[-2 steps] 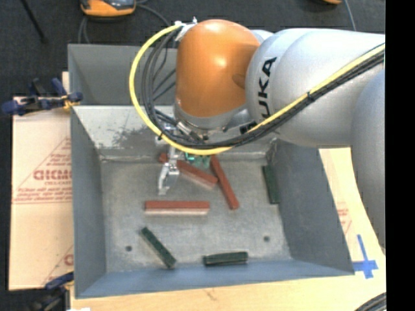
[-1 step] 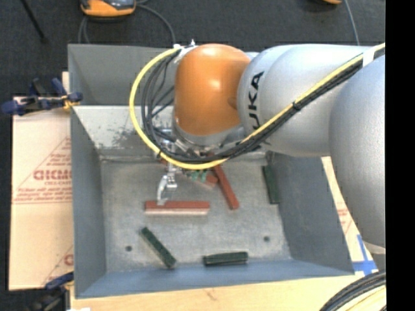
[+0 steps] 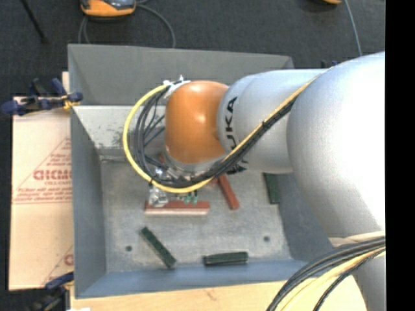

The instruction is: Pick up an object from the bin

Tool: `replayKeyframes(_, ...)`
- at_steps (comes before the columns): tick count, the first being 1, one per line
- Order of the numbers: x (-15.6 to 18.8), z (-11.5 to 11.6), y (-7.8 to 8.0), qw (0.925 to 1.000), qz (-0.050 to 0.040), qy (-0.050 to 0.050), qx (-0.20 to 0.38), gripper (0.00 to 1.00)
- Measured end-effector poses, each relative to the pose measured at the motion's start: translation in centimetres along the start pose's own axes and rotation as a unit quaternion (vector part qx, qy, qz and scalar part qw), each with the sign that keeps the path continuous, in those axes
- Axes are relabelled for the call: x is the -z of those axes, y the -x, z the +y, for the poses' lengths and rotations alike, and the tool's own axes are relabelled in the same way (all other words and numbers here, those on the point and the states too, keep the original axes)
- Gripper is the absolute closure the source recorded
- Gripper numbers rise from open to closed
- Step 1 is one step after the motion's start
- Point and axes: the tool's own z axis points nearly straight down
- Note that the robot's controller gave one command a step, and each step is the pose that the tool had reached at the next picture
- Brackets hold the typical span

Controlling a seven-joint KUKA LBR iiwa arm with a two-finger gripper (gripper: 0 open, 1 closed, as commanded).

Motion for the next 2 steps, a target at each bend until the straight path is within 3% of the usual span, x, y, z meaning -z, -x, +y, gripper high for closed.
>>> replayKeyframes(1, 0.00, 0.01, 0.00, 1.0000, 0.0001, 0.000, 0.000, 0.00)
replayKeyframes(2, 0.00, 0.01, 0.00, 1.0000, 0.0001, 0.000, -0.001, 0.00)
